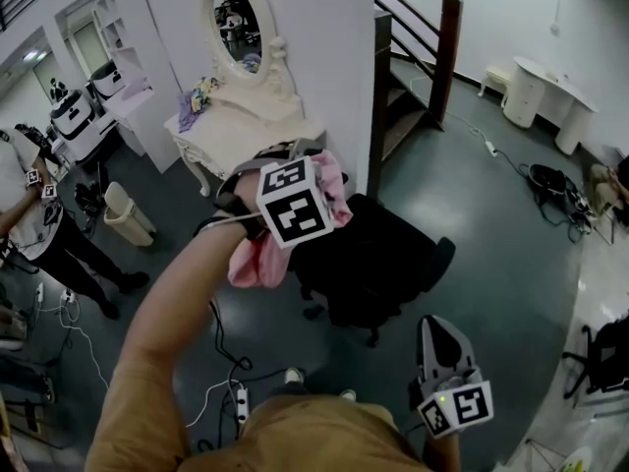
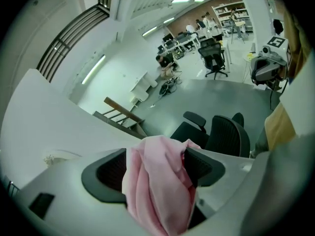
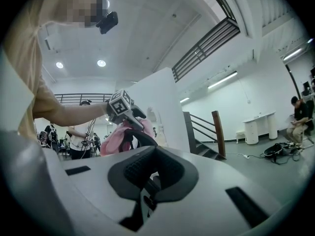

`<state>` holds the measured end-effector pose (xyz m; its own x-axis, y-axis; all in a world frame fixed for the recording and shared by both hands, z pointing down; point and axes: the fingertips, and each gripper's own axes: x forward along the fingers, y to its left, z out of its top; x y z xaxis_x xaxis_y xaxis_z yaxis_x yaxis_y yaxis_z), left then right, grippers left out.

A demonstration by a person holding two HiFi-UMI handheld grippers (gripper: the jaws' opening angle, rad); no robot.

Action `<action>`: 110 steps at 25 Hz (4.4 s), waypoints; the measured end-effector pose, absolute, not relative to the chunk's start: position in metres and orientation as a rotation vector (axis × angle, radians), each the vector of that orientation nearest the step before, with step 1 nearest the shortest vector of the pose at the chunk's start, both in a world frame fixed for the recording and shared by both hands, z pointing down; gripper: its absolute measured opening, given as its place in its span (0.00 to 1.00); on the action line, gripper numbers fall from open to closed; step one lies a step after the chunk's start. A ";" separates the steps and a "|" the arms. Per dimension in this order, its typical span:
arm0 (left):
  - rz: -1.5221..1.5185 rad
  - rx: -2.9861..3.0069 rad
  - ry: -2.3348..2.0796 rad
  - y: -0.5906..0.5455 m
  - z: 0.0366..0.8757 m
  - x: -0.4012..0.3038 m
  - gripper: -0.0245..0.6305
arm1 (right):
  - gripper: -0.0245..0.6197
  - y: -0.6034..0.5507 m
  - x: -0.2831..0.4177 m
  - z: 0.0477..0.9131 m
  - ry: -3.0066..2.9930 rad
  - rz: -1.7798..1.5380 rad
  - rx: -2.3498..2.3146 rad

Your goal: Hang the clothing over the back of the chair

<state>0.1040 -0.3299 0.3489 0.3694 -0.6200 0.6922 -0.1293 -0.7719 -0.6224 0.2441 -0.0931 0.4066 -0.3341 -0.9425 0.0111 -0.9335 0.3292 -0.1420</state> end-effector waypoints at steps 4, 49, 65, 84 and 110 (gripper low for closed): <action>-1.317 -2.265 0.694 -0.327 0.345 0.098 0.59 | 0.05 -0.092 0.242 0.407 2.511 -0.190 -1.759; -0.025 -2.514 1.744 -0.220 0.285 -0.167 0.04 | 0.05 -0.108 0.167 0.392 2.603 -0.171 -1.653; 0.204 -2.424 1.881 -0.158 0.318 -0.240 0.04 | 0.05 -0.133 0.164 0.358 2.516 -0.093 -1.695; 0.233 -2.421 1.956 -0.176 0.346 -0.283 0.04 | 0.04 -0.167 0.125 0.337 2.512 -0.060 -1.711; 0.272 -2.480 1.891 -0.221 0.350 -0.288 0.04 | 0.04 -0.185 0.123 0.337 2.467 0.014 -1.832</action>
